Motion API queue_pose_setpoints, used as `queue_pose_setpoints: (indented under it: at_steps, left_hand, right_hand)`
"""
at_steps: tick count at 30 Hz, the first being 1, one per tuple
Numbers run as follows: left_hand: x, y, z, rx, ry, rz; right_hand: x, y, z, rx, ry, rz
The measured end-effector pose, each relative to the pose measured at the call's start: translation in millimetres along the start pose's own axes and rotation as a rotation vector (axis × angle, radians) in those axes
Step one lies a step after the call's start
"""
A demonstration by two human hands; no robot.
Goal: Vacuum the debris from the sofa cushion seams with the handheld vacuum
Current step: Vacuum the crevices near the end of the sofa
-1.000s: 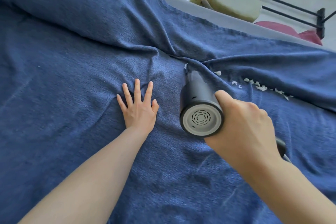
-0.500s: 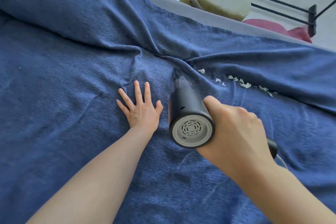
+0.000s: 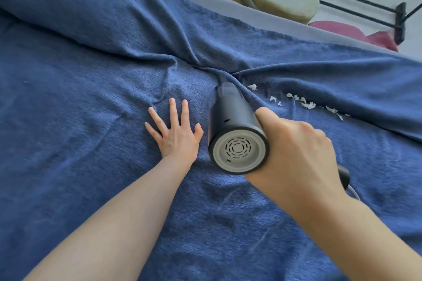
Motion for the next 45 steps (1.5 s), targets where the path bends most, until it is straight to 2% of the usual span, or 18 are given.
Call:
queue_pose_setpoints:
  at_steps: [5, 7, 11, 22, 45]
  left_hand:
    - [-13.5, 45.5, -1.5, 0.037, -0.092, 0.227]
    - [-23.3, 59.2, -0.6, 0.048, -0.127, 0.256]
    - [-31.4, 66.1, -3.8, 0.112, -0.137, 0.260]
    - [-41.1, 56.7, 8.0, 0.123, -0.109, 0.264]
    - [-40.2, 57.7, 10.1, -0.066, 0.064, 0.152]
  right_hand:
    - [-0.1, 29.2, -9.3, -0.045, 0.009, 0.065]
    - [-4.1, 40.4, -7.6, -0.070, -0.013, 0.083]
    - [-22.1, 48.3, 0.2, -0.105, -0.090, 0.056]
    - [-38.9, 63.6, 1.9, -0.057, -0.051, 0.048]
    - [-65.1, 91.0, -10.1, -0.102, -0.064, 0.178]
Point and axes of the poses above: each hand's wrist, its own x-axis towards the middle knuckle, its own z-axis out of the palm, y = z × x, the point moved 10 cm from there along x, towards the middle knuckle, and after that the axes turned 10 degrees about y, right-handed, at the moved point
